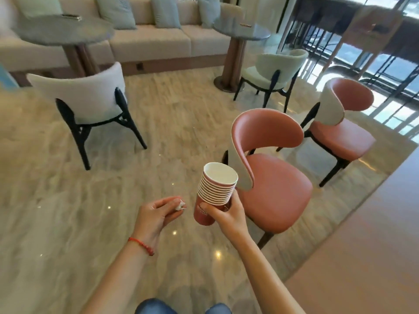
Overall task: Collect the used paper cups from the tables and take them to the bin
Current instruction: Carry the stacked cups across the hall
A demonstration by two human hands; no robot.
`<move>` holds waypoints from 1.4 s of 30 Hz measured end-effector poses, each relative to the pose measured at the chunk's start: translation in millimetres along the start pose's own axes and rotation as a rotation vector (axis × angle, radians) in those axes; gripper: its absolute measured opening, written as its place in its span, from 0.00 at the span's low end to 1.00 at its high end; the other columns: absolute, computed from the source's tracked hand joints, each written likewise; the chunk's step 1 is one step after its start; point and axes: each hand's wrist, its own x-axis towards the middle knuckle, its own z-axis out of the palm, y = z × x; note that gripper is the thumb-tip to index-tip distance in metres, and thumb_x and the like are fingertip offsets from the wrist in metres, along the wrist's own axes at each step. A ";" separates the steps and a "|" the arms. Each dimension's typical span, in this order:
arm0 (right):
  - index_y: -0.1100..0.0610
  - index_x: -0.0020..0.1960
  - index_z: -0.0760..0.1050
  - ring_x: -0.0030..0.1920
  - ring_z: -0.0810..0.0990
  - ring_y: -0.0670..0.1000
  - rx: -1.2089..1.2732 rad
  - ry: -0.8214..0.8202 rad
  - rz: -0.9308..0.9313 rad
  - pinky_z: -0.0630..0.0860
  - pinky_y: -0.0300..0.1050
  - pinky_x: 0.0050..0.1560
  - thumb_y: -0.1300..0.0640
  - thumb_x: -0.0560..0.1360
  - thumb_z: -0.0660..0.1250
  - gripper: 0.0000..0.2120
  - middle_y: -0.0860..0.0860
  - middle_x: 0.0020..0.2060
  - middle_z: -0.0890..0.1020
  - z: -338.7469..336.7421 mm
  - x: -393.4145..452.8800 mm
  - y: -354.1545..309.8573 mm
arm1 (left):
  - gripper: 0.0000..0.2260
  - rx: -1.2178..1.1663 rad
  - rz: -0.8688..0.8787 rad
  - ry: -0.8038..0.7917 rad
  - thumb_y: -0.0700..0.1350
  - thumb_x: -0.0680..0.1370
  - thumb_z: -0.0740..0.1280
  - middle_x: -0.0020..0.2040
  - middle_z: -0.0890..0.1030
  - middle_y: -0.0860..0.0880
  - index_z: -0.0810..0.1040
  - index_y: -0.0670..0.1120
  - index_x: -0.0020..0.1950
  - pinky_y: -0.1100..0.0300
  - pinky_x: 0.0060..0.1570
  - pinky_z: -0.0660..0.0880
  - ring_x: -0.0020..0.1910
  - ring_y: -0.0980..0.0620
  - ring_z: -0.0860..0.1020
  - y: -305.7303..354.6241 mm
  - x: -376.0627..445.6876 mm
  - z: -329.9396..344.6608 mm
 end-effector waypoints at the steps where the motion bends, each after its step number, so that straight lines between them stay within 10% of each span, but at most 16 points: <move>1: 0.46 0.59 0.71 0.52 0.80 0.43 -0.011 -0.033 -0.002 0.78 0.39 0.50 0.54 0.60 0.79 0.30 0.45 0.51 0.82 18.1 3.4 -1.0 | 0.03 -0.008 0.011 0.021 0.33 0.73 0.68 0.35 0.85 0.43 0.81 0.36 0.43 0.66 0.36 0.79 0.35 0.53 0.83 6.1 2.2 -15.5; 20: 0.51 0.59 0.72 0.50 0.82 0.45 -0.096 -0.537 0.065 0.79 0.46 0.52 0.53 0.59 0.79 0.30 0.48 0.50 0.83 370.2 53.1 -15.7 | 0.03 -0.204 0.180 0.477 0.35 0.70 0.71 0.41 0.85 0.40 0.84 0.40 0.39 0.63 0.38 0.79 0.41 0.48 0.84 138.2 47.0 -325.7; 42: 0.51 0.61 0.70 0.52 0.81 0.43 -0.161 -0.889 0.064 0.78 0.38 0.48 0.53 0.61 0.79 0.32 0.46 0.51 0.82 641.0 288.2 -32.9 | 0.03 -0.317 0.220 0.797 0.33 0.71 0.70 0.37 0.85 0.42 0.82 0.36 0.38 0.64 0.37 0.79 0.40 0.49 0.84 296.3 247.8 -469.4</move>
